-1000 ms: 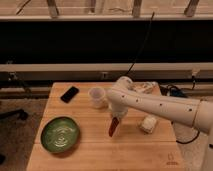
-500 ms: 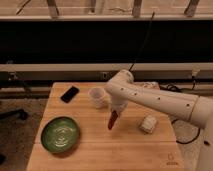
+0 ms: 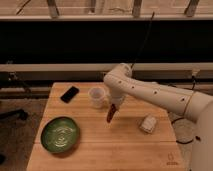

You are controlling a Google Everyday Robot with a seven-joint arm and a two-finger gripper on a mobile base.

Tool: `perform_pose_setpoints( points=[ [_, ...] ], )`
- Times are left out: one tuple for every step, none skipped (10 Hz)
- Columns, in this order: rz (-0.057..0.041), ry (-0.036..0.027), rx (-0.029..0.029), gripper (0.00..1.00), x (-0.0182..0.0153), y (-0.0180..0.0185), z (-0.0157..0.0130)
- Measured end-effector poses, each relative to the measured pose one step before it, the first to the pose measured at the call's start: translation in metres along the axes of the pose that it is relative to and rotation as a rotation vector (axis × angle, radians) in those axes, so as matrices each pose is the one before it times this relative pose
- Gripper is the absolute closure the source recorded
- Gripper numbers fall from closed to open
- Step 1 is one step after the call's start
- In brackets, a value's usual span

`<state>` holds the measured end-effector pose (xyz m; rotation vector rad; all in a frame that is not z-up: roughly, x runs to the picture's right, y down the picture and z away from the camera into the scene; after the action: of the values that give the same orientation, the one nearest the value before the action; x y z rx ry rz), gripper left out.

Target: Place the pepper in the ceramic cup

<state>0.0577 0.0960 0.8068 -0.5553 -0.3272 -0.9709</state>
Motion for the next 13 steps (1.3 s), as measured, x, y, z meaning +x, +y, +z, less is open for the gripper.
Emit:
perform_pose_setpoints(
  points=[
    [0.00141,-0.00163,0.00412,1.0,0.00321,-0.00336,-0.00059],
    [0.00345,0.00213,0.00083,1.0,0.00272,0.00056,-0.00056],
    [-0.00072,0.00022,0.00325,1.0,0.00344,-0.00331,-0.00143],
    [-0.00346,0.00259,0.00663,1.0,0.00464,-0.00577,-0.00146],
    [-0.00422,0.00134,0.00658,1.0,0.00342,-0.00631,-0.00254],
    [-0.00379,0.00397,0.00168,1.0,0.00414,-0.00273,-0.00189],
    [-0.00381,0.00013,0.00267,1.0,0.0008,-0.00166,-0.00152],
    [-0.00497,0.00562,0.00218,1.0,0.00257,-0.00323,-0.00176],
    [-0.00438,0.00265,0.00454,1.0,0.00187,-0.00459,-0.0011],
    [-0.00908,0.00107,0.00525,1.0,0.00121,-0.00791,-0.00153],
    [-0.00479,0.0037,0.00258,1.0,0.00232,-0.00371,-0.00112],
    [-0.0032,0.00059,0.00062,1.0,0.0012,-0.00096,-0.00044],
    [-0.00667,0.00144,0.00156,1.0,0.00234,-0.00148,-0.00097]
  ],
)
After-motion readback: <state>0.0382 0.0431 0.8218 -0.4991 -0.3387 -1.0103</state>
